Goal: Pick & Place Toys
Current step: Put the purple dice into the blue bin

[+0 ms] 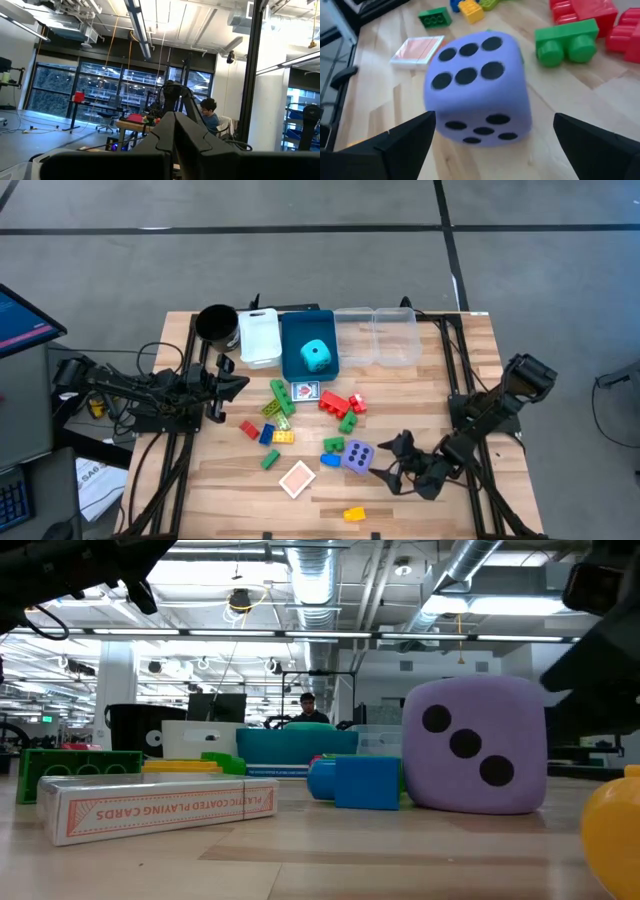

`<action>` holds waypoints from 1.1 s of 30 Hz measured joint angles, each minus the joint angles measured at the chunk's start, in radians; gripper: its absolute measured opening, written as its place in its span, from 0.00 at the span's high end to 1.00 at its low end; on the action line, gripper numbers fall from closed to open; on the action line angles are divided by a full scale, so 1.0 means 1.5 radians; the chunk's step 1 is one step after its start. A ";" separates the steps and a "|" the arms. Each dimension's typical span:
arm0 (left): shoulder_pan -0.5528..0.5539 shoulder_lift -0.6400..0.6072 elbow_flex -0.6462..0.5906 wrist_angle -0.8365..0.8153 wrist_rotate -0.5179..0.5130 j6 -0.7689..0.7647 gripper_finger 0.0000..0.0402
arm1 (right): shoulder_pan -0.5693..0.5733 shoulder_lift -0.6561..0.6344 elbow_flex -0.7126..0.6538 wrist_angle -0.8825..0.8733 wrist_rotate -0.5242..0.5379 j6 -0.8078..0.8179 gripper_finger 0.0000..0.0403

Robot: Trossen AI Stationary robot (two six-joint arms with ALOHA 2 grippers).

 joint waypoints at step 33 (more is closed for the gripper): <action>0.000 0.001 0.000 -0.019 0.002 -0.003 0.99 | -0.035 0.000 0.000 0.153 -0.123 -0.210 0.01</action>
